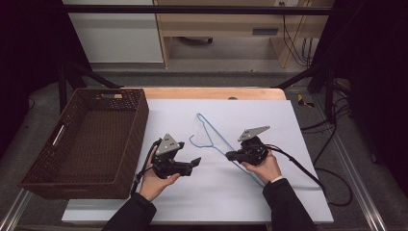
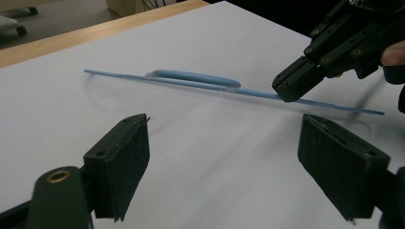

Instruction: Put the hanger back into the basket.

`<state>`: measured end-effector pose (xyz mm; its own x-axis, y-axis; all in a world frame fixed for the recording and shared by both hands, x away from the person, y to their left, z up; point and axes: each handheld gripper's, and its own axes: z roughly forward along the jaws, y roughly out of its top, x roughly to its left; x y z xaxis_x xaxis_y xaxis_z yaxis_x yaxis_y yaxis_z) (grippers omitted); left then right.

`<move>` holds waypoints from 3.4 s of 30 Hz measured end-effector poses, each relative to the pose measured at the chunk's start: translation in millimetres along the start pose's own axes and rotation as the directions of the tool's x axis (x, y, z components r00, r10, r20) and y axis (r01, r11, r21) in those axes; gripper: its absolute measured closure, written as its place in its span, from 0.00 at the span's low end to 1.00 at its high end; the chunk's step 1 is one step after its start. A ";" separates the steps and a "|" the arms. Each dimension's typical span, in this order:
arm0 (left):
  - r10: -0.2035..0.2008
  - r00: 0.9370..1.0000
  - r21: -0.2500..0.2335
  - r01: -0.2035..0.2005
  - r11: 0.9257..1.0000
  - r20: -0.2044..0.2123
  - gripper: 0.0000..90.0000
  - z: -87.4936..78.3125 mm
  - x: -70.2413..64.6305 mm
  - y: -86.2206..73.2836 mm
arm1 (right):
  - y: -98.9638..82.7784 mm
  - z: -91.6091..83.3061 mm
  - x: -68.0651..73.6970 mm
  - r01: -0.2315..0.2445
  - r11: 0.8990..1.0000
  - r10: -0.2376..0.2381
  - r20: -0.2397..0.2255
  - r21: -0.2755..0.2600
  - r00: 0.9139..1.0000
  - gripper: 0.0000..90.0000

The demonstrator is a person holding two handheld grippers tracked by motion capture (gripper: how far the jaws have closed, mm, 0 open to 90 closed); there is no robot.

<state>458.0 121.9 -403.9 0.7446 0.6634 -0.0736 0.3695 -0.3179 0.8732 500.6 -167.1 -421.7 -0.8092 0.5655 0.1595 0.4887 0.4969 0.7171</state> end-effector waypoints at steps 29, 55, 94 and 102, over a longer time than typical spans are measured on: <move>-0.021 1.000 -0.028 0.021 0.999 0.018 0.69 52.7 -2.8 2.4 | 0.1 -2.1 0.1 0.008 1.000 -0.008 -0.005 0.000 1.000 0.97; -0.025 1.000 -0.039 0.025 0.999 -0.006 0.94 58.3 -10.0 4.9 | -2.1 2.2 2.2 0.018 0.999 -0.018 0.000 0.027 1.000 0.97; 0.023 1.000 -0.028 -0.024 0.999 -0.019 0.72 46.5 -14.4 12.4 | 4.6 15.2 17.7 0.064 0.993 -0.082 0.180 0.102 0.980 0.97; 0.053 0.998 -0.027 -0.054 0.998 -0.046 0.44 18.5 -5.5 11.6 | 9.7 -10.4 15.9 0.091 0.994 -0.100 0.154 0.068 0.983 0.97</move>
<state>468.5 102.0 -402.2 0.7369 0.6759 -0.0051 0.3133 -0.3348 0.8887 489.1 -160.2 -405.3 -0.7943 0.6072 -0.0195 0.4341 0.5897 0.6811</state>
